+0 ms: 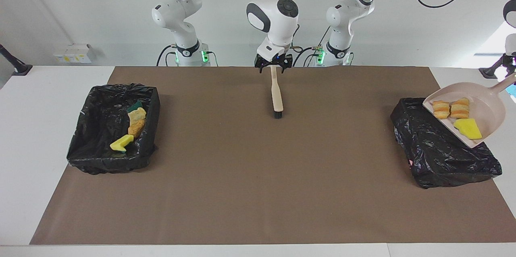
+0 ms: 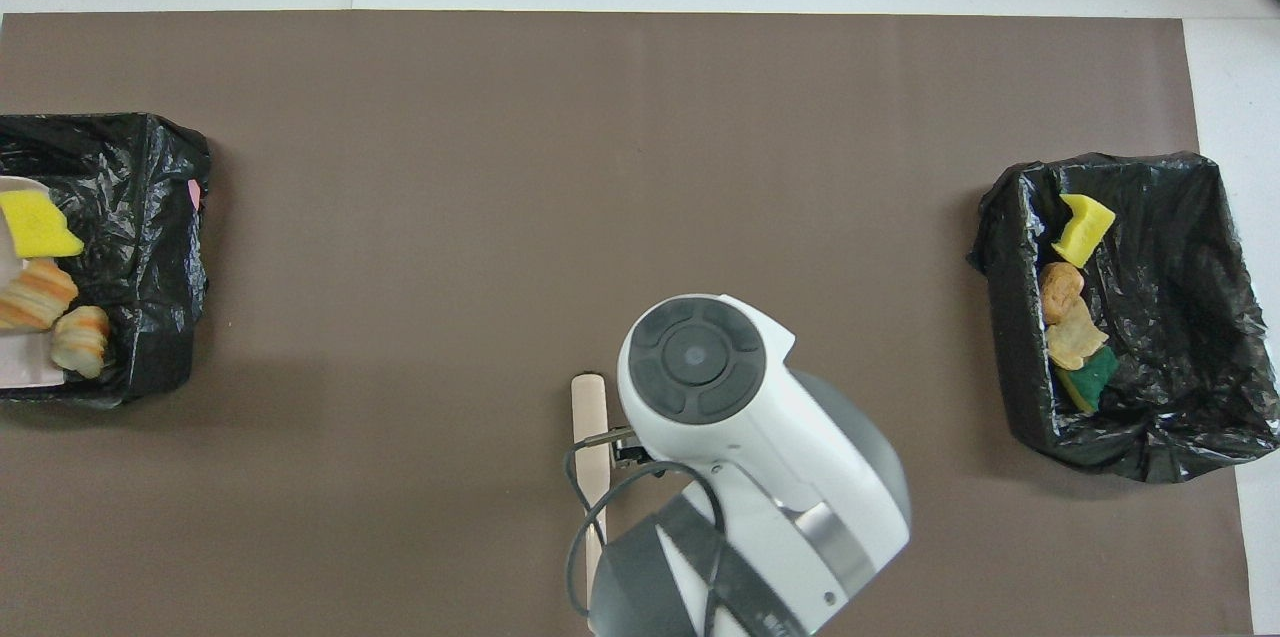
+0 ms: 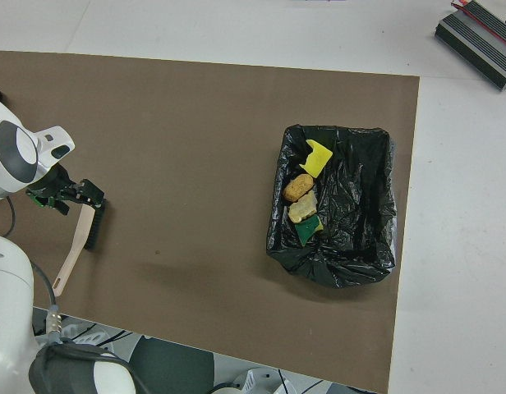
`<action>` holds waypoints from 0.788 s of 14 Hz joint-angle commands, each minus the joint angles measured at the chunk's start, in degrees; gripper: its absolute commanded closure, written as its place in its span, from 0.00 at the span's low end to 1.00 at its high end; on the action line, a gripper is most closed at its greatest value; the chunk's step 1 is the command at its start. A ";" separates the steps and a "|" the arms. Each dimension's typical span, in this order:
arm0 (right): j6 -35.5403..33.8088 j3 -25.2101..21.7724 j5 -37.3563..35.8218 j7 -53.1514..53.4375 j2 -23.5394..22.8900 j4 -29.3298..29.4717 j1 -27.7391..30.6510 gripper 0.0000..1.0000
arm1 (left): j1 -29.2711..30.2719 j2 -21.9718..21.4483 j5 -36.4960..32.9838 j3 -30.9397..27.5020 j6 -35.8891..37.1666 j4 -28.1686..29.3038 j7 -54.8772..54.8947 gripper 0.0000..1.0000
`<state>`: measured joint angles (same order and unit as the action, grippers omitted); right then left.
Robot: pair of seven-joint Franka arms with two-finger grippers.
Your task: Sweep and dump trash in bin
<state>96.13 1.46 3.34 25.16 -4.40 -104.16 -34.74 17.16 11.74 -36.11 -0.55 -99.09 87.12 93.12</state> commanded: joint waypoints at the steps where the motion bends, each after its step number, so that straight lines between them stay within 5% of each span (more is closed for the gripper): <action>1: -2.70 0.03 -1.57 -8.96 0.18 2.81 5.28 0.00 | -0.89 0.65 -4.39 -0.59 1.35 -1.69 0.57 1.00; 6: -4.46 -0.06 -1.93 -23.45 0.18 8.00 16.35 0.00 | -5.64 0.83 -14.08 -0.77 2.58 -4.84 0.66 1.00; 9: -4.28 -0.23 -4.20 -26.56 0.10 8.44 20.58 0.00 | -5.99 0.56 -12.16 -0.33 2.58 -8.54 0.66 1.00; 11: -4.46 0.12 -6.84 -27.26 -0.52 11.42 23.21 0.00 | -5.65 0.13 -2.98 -1.11 2.67 -9.43 -1.00 1.00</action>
<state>92.83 0.60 -1.30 -0.71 -4.19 -95.66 -13.38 12.02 11.64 -44.40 -0.63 -97.87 79.68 93.02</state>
